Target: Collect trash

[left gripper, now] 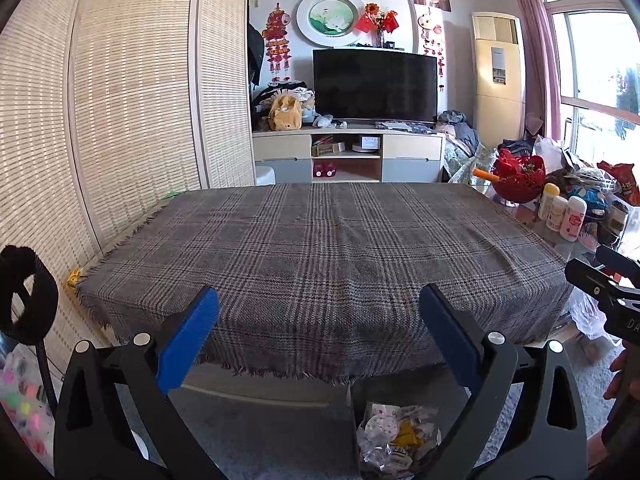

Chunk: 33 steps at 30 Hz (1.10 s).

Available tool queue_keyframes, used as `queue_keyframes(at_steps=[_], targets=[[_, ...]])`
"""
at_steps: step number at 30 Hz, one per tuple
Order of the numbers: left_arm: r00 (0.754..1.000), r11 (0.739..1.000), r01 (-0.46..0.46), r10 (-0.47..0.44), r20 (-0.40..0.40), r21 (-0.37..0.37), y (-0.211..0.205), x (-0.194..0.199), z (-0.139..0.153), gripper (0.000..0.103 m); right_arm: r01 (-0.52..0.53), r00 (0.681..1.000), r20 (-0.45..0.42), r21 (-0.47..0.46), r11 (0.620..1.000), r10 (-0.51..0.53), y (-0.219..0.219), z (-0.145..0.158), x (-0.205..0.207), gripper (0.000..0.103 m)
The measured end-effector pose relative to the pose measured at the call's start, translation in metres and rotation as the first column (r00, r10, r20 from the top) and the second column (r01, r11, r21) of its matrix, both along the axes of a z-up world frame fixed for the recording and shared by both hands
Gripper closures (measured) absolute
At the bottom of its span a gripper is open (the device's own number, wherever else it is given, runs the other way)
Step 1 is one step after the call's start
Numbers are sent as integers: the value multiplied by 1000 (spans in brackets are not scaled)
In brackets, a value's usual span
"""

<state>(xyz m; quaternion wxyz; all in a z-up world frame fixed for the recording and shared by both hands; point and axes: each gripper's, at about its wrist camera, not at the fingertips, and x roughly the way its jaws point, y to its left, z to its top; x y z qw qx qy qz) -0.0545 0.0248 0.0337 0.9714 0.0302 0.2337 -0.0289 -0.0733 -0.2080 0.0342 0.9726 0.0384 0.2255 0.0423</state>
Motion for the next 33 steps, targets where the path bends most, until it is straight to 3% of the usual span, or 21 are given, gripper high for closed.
queue_keyframes(at_steps=[8,33], targets=[[1000,1000,6,-7,-3,-30,-4,1,1,8,22,1000,0,21,1000,-22,-6,-1,-1,3],[1000,1000,3,-3,18,-22,-5,-1,5,8,24,999,-24,22,999,-24,-6,-3,-1,3]])
